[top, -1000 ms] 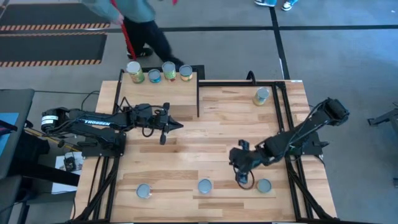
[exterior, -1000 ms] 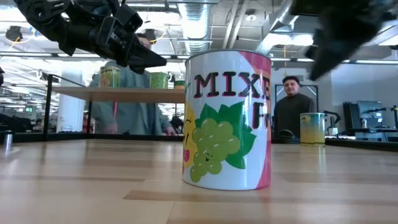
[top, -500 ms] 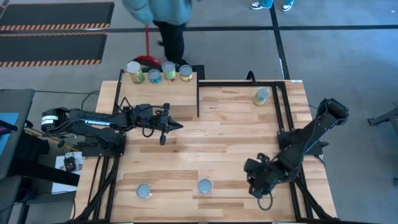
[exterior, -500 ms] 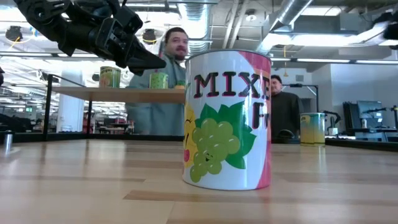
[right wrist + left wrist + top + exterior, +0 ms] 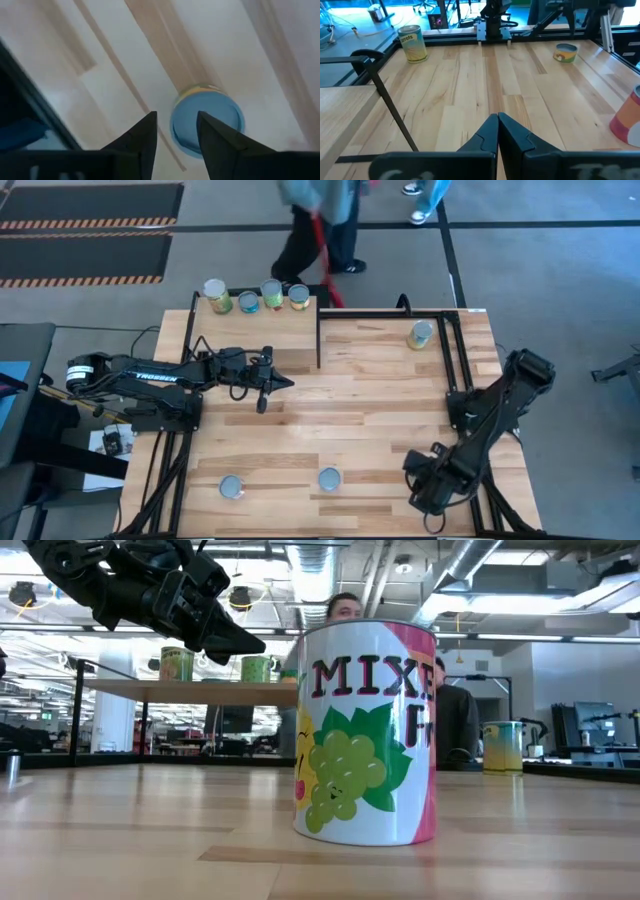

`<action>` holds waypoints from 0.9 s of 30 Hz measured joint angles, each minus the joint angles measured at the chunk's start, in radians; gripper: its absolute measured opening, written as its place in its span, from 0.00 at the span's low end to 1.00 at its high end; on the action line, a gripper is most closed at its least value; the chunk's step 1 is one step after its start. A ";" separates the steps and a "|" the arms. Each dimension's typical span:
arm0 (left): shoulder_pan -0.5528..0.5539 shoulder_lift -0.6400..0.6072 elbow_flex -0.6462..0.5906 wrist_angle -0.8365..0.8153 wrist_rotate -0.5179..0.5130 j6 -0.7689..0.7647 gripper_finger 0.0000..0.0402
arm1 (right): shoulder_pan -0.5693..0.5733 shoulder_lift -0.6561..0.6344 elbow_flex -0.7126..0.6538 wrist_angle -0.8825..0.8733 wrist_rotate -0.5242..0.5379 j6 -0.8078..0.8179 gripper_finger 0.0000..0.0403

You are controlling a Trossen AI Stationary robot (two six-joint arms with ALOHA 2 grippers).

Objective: Pick and place cans onto a shelf
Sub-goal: Put the canned mushrooms on the shelf

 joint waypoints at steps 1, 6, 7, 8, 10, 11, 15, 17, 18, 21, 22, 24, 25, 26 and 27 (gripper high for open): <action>0.000 0.000 0.000 0.000 0.000 0.000 0.00 | -0.002 0.017 0.000 0.007 -0.016 -0.001 0.39; 0.000 0.000 0.000 0.000 0.000 0.004 0.00 | -0.023 0.091 0.000 0.059 -0.093 -0.008 0.37; 0.000 0.000 0.000 0.000 0.000 0.005 0.00 | -0.028 0.105 0.000 0.063 -0.104 -0.008 0.36; 0.000 0.000 0.000 0.000 0.000 0.005 0.00 | -0.032 0.117 0.000 0.066 -0.112 -0.008 0.36; 0.000 0.000 0.000 0.000 0.000 0.005 0.00 | -0.044 0.146 0.000 0.065 -0.122 -0.009 0.35; 0.000 0.000 0.000 0.000 -0.001 0.004 0.00 | -0.049 0.160 0.001 0.066 -0.128 -0.013 0.34; 0.000 0.000 0.000 0.001 -0.001 0.000 0.00 | -0.070 0.189 0.007 0.062 -0.133 -0.060 0.28; 0.000 0.000 0.000 0.001 -0.001 0.000 0.00 | -0.083 0.192 0.014 0.053 -0.134 -0.100 0.23; 0.000 0.000 0.000 0.002 -0.001 0.000 0.00 | -0.091 0.192 0.018 0.053 -0.133 -0.127 0.20; 0.000 0.000 0.000 0.002 -0.001 0.010 0.00 | -0.125 0.189 0.035 0.057 -0.091 -0.213 0.10; 0.000 0.000 0.000 0.002 -0.001 0.012 0.00 | -0.139 0.190 0.043 0.056 -0.072 -0.247 0.06; 0.000 0.000 0.000 0.002 -0.001 0.012 0.00 | -0.170 0.191 0.064 0.050 -0.047 -0.326 0.02; 0.000 0.000 0.000 0.002 -0.001 0.013 0.00 | -0.187 0.191 0.075 0.047 -0.043 -0.367 0.02; 0.000 0.000 0.000 0.002 -0.001 0.013 0.00 | -0.209 0.191 0.086 0.044 -0.038 -0.407 0.03; 0.000 0.000 0.000 0.002 -0.001 0.013 0.00 | -0.232 0.191 0.093 0.043 -0.038 -0.450 0.04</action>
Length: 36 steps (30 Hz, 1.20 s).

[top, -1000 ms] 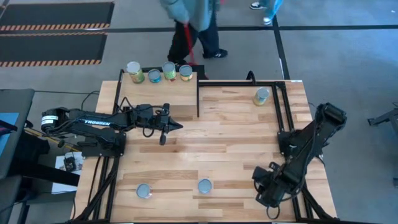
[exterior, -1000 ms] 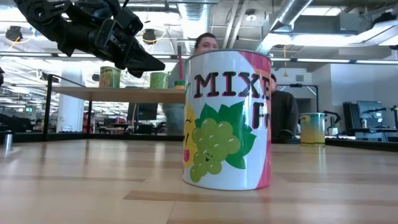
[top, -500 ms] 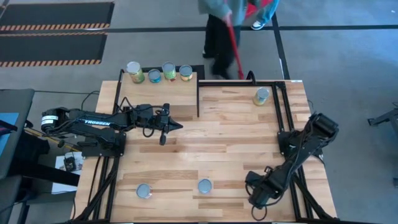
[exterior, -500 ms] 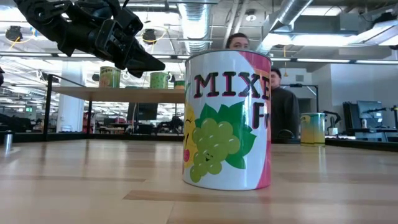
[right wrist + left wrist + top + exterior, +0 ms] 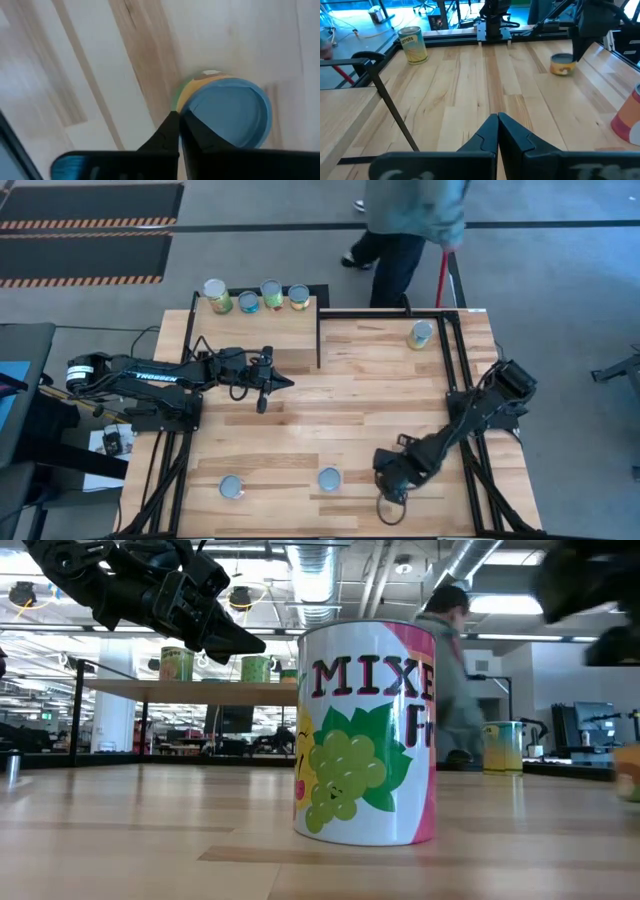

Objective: Pick and place cans onto a shelf
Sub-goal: Put the canned mushrooms on the shelf

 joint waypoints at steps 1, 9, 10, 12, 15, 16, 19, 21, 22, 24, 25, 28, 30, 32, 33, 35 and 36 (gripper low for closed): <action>0.000 0.000 0.000 0.000 0.000 0.001 0.00 | -0.027 0.000 0.007 -0.003 -0.001 -0.042 0.05; -0.001 0.000 0.000 0.000 0.037 0.011 0.00 | -0.266 -0.001 0.077 0.033 0.071 -0.497 0.03; -0.002 0.000 0.000 0.000 0.040 0.011 0.00 | -0.299 -0.001 0.079 0.056 0.074 -0.555 0.03; -0.009 0.000 0.000 0.000 0.040 0.015 0.00 | -0.360 -0.001 0.079 0.106 0.074 -0.665 0.03; -0.026 0.000 0.000 0.000 0.041 0.030 0.00 | -0.443 0.020 0.079 0.191 0.066 -0.822 0.05; -0.032 0.000 0.000 0.000 0.042 0.033 0.00 | -0.467 0.028 0.079 0.210 0.057 -0.866 0.05; -0.052 0.000 0.000 0.000 0.042 0.033 0.00 | -0.526 0.070 0.097 0.251 0.025 -0.958 0.05; -0.065 0.000 0.000 0.001 0.042 0.033 0.00 | -0.548 0.096 0.119 0.246 0.020 -0.998 0.05; -0.071 0.000 0.000 0.000 0.041 0.033 0.00 | -0.556 0.109 0.133 0.250 0.019 -1.014 0.05; -0.084 0.000 0.000 0.003 0.036 0.031 0.00 | -0.565 0.132 0.157 0.256 0.020 -1.029 0.06; -0.090 0.000 0.000 0.004 0.034 0.031 0.00 | -0.567 0.139 0.167 0.255 0.019 -1.031 0.07; -0.103 0.000 0.000 0.002 0.031 0.029 0.00 | -0.567 0.167 0.189 0.264 0.013 -1.060 0.13; -0.112 0.000 0.000 0.001 0.029 0.027 0.00 | -0.562 0.172 0.194 0.254 0.013 -1.070 0.18; -0.118 0.000 0.000 0.001 0.026 0.024 0.00 | -0.555 0.171 0.205 0.275 0.014 -1.073 0.23; -0.121 0.000 0.000 0.000 0.025 0.024 0.00 | -0.552 0.168 0.209 0.284 0.016 -1.073 0.26; -0.126 0.000 0.000 0.001 0.023 0.022 0.00 | -0.541 0.146 0.211 0.270 0.017 -1.074 0.31; -0.128 0.000 0.000 0.000 0.023 0.021 0.00 | -0.535 0.131 0.218 0.268 0.018 -1.073 0.33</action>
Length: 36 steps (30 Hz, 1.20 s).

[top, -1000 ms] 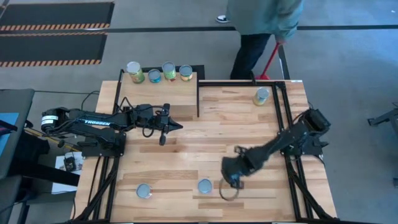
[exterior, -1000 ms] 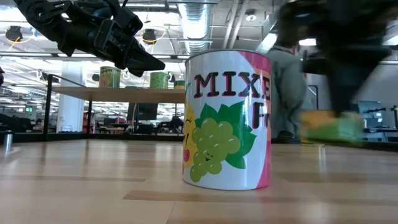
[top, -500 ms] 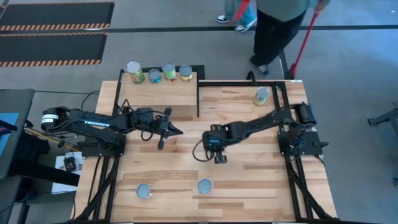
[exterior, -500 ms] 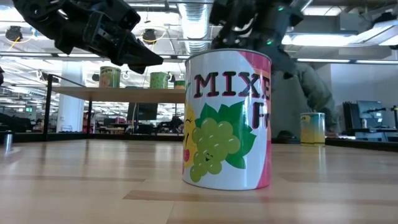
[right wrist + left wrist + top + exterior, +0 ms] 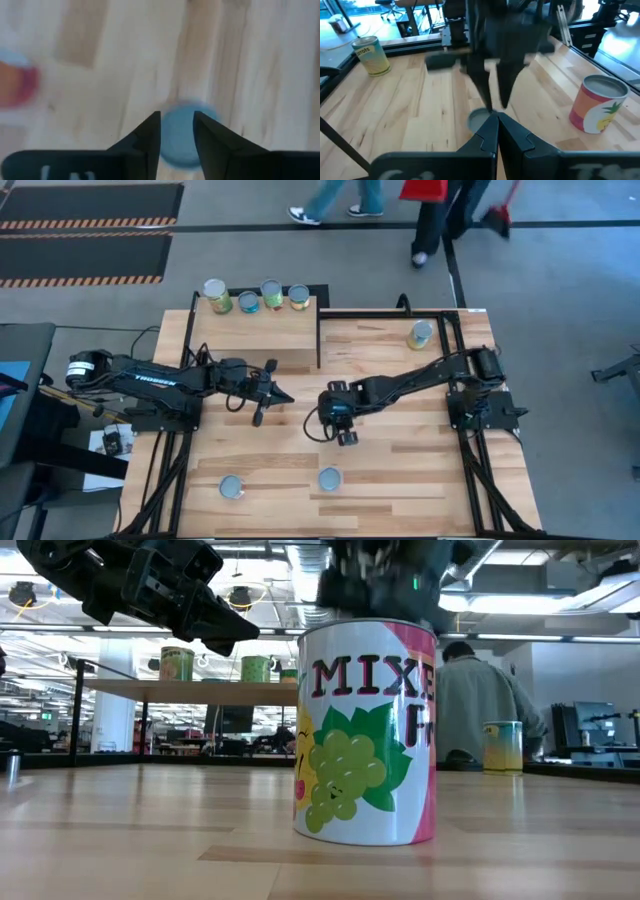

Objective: Pick and place cans onto a shelf
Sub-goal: Put the canned mushrooms on the shelf

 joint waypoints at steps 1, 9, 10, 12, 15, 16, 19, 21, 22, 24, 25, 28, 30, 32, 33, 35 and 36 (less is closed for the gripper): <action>-0.002 0.000 0.000 0.000 0.000 -0.007 0.00 | 0.007 -0.019 0.006 0.006 0.000 0.001 0.35; -0.065 0.040 0.000 0.040 -0.013 -0.041 0.00 | 0.074 -0.224 -0.185 0.151 0.000 0.031 0.16; -0.077 0.057 0.003 0.063 -0.025 -0.048 0.00 | 0.073 -0.252 -0.243 0.210 0.000 0.045 0.11; -0.104 0.093 0.018 0.081 -0.052 -0.054 0.00 | 0.069 -0.302 -0.360 0.348 0.000 0.081 0.03; -0.140 0.161 0.061 0.087 -0.078 -0.054 0.00 | 0.062 -0.358 -0.523 0.579 0.017 0.121 0.04; -0.150 0.181 0.071 0.083 -0.086 -0.054 0.00 | 0.062 -0.376 -0.569 0.644 0.033 0.124 0.05; -0.175 0.259 0.123 0.082 -0.096 -0.059 0.00 | 0.056 -0.416 -0.685 0.841 0.054 0.121 0.05; -0.191 0.309 0.159 0.085 -0.097 -0.061 0.00 | 0.048 -0.431 -0.738 0.942 0.053 0.110 0.02; -0.197 0.334 0.175 0.079 -0.097 -0.062 0.00 | 0.043 -0.444 -0.767 0.977 0.054 0.106 0.02; -0.213 0.398 0.224 0.088 -0.100 -0.063 0.00 | 0.033 -0.458 -0.810 1.056 0.056 0.104 0.02; -0.220 0.416 0.235 0.076 -0.101 -0.064 0.00 | 0.030 -0.472 -0.836 1.072 0.055 0.102 0.02; -0.240 0.492 0.300 0.069 -0.101 -0.070 0.02 | 0.027 -0.483 -0.885 1.161 0.053 0.100 0.04; -0.256 0.537 0.343 0.056 -0.106 -0.063 0.04 | 0.029 -0.476 -0.898 1.199 0.052 0.099 0.03; -0.266 0.577 0.375 0.032 -0.121 -0.062 0.07 | 0.034 -0.490 -0.919 1.209 0.052 0.098 0.03; -0.273 0.593 0.391 0.020 -0.131 -0.060 0.09 | 0.034 -0.488 -0.922 1.219 0.051 0.098 0.02; -0.281 0.617 0.416 -0.019 -0.141 -0.059 0.14 | 0.043 -0.490 -0.939 1.237 0.052 0.099 0.02; -0.288 0.631 0.428 -0.024 -0.156 -0.058 0.16 | 0.048 -0.488 -0.942 1.244 0.052 0.098 0.02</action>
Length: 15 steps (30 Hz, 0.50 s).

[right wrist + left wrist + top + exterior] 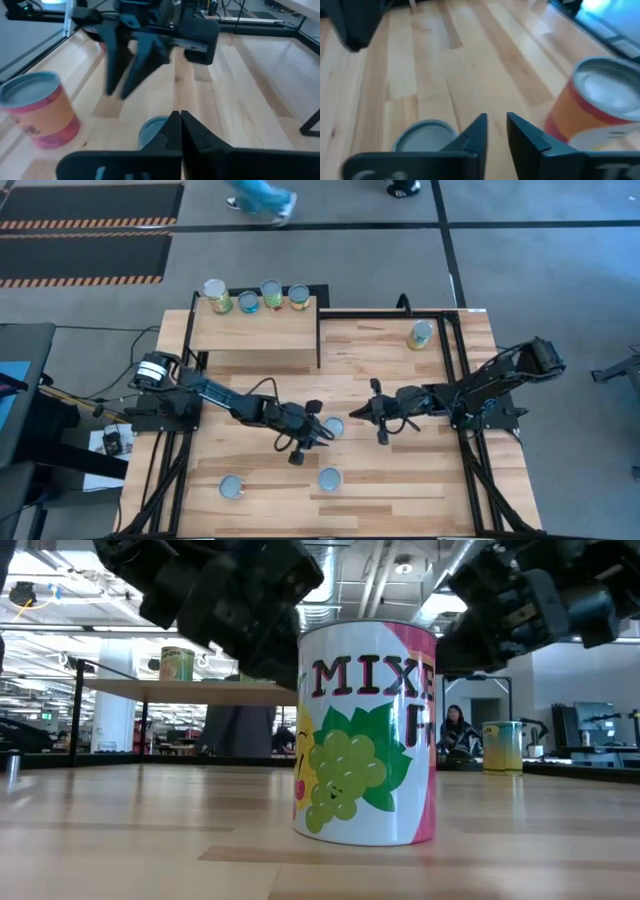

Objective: Pick and place cans onto a shelf
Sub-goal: Put the canned mushrooms on the shelf

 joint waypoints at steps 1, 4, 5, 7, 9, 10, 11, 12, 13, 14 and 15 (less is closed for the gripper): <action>-0.004 0.007 0.003 -0.020 -0.022 0.008 0.18 | 0.005 -0.008 -0.007 -0.002 0.000 0.000 0.02; -0.015 0.041 0.018 -0.046 -0.110 0.042 0.22 | 0.015 -0.016 -0.009 0.003 0.004 -0.001 0.03; -0.018 0.053 0.023 -0.053 -0.138 0.047 0.23 | 0.018 -0.019 -0.010 0.003 0.005 -0.002 0.03; -0.018 0.079 0.034 -0.061 -0.165 0.052 0.24 | 0.018 -0.020 -0.009 0.006 0.006 -0.005 0.03; -0.018 0.108 0.045 -0.062 -0.175 0.052 0.24 | 0.018 -0.020 -0.009 0.006 0.007 -0.018 0.03; -0.018 0.121 0.051 -0.059 -0.193 0.053 0.24 | 0.018 -0.020 -0.009 0.007 0.007 -0.023 0.03; -0.017 0.129 0.060 -0.056 -0.212 0.054 0.24 | 0.018 -0.020 -0.009 0.007 0.008 -0.023 0.03; -0.017 0.134 0.061 -0.057 -0.226 0.060 0.24 | 0.017 -0.020 -0.009 0.006 0.008 -0.023 0.02; -0.017 0.141 0.065 -0.058 -0.232 0.065 0.24 | 0.017 -0.020 -0.009 0.007 0.008 -0.024 0.02; -0.017 0.144 0.065 -0.058 -0.235 0.070 0.24 | 0.017 -0.020 -0.009 0.007 0.008 -0.024 0.02; -0.017 0.143 0.065 -0.062 -0.236 0.071 0.24 | 0.017 -0.020 -0.009 0.010 0.008 -0.025 0.03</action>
